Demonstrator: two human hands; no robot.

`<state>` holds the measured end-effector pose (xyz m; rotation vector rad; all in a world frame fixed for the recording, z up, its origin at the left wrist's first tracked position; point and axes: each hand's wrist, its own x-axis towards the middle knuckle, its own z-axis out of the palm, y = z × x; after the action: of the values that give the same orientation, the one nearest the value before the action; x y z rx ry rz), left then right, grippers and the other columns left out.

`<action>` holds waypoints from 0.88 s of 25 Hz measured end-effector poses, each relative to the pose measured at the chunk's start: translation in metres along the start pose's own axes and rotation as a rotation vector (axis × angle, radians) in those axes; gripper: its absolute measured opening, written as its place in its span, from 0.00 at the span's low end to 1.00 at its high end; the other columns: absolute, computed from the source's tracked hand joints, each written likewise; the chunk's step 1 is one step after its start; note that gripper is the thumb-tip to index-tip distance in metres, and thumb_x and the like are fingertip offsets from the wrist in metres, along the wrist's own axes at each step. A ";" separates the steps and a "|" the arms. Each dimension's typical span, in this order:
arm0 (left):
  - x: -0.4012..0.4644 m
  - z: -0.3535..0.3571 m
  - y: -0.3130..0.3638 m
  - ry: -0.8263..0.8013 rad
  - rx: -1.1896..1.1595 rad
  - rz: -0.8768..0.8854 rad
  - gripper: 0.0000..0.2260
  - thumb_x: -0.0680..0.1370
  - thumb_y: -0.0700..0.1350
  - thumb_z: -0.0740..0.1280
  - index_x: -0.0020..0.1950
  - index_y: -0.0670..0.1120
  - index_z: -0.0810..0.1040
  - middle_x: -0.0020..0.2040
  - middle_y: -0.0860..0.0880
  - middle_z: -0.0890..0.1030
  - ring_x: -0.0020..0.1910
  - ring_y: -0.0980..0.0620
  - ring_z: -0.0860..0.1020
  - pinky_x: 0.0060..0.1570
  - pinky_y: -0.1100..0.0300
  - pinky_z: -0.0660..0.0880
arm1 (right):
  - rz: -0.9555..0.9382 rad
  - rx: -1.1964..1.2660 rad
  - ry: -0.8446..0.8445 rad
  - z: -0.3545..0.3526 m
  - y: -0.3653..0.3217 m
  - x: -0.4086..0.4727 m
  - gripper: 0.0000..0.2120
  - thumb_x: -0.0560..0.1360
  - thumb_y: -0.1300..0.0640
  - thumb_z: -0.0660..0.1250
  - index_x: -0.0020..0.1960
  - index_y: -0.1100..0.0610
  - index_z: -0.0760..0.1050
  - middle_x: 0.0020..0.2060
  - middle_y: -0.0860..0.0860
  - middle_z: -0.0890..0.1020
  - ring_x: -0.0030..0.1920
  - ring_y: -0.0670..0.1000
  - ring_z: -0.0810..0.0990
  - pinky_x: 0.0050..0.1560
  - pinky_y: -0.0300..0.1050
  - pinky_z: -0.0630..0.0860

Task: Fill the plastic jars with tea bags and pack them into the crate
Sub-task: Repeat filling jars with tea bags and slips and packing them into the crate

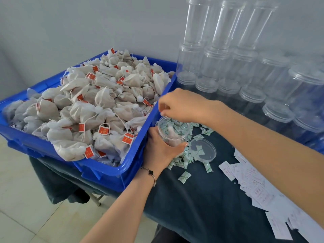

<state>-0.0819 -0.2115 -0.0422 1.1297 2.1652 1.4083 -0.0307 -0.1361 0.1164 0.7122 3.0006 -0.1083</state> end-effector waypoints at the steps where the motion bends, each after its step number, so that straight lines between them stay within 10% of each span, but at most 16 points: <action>1: 0.000 0.000 0.000 -0.008 -0.007 -0.006 0.39 0.57 0.61 0.76 0.59 0.47 0.63 0.55 0.51 0.71 0.56 0.51 0.74 0.56 0.53 0.74 | -0.023 0.082 0.092 0.001 -0.008 0.007 0.08 0.78 0.58 0.62 0.54 0.55 0.78 0.50 0.50 0.81 0.49 0.50 0.79 0.46 0.42 0.72; 8: 0.004 0.000 -0.006 -0.024 0.018 0.031 0.37 0.60 0.57 0.70 0.65 0.41 0.69 0.60 0.43 0.75 0.59 0.44 0.75 0.57 0.53 0.72 | -0.178 -0.082 -0.012 0.047 -0.052 0.068 0.09 0.74 0.61 0.66 0.54 0.58 0.73 0.48 0.53 0.78 0.47 0.55 0.77 0.42 0.48 0.74; 18: 0.002 0.001 -0.005 -0.033 -0.078 -0.004 0.38 0.55 0.64 0.75 0.55 0.53 0.60 0.56 0.53 0.71 0.56 0.52 0.74 0.57 0.53 0.74 | -0.040 0.369 0.461 0.004 -0.009 0.016 0.06 0.75 0.63 0.61 0.48 0.56 0.75 0.39 0.44 0.74 0.39 0.42 0.72 0.37 0.29 0.65; 22: 0.001 0.003 -0.007 0.035 -0.018 0.083 0.38 0.57 0.60 0.79 0.54 0.51 0.59 0.52 0.54 0.68 0.50 0.54 0.71 0.50 0.59 0.72 | 0.108 0.077 0.045 -0.004 0.005 -0.009 0.04 0.75 0.60 0.61 0.47 0.53 0.74 0.42 0.50 0.78 0.43 0.50 0.76 0.38 0.43 0.69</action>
<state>-0.0837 -0.2101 -0.0497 1.2101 2.1478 1.4907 -0.0210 -0.1352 0.1203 0.8946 3.0066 -0.2062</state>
